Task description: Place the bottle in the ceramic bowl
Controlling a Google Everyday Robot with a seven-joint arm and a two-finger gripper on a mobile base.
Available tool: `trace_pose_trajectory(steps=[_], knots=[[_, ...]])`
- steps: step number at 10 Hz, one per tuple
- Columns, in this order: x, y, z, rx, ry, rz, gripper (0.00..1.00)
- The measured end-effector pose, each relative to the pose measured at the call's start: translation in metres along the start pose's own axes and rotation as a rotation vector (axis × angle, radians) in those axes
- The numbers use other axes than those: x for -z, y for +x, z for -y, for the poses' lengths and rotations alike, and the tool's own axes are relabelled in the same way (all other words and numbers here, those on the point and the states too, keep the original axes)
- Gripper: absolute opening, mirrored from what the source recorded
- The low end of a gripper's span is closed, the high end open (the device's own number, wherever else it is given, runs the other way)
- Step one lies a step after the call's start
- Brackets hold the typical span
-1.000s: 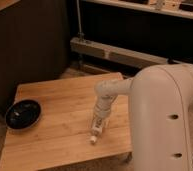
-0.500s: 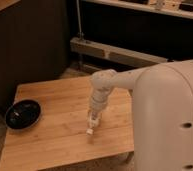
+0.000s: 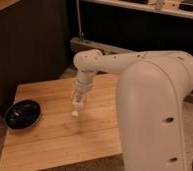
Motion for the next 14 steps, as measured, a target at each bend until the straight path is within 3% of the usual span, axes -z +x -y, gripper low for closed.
trace_pose_trajectory(steps=[4,7,11,14], knots=[[0.007,-0.036,-0.086,0.155,-0.07,0.019,0.0],[0.003,-0.044,-0.146,0.272,-0.136,0.021,0.0],[-0.002,-0.017,-0.185,0.383,-0.249,0.034,0.0],[-0.002,-0.013,-0.188,0.395,-0.258,0.037,0.0]])
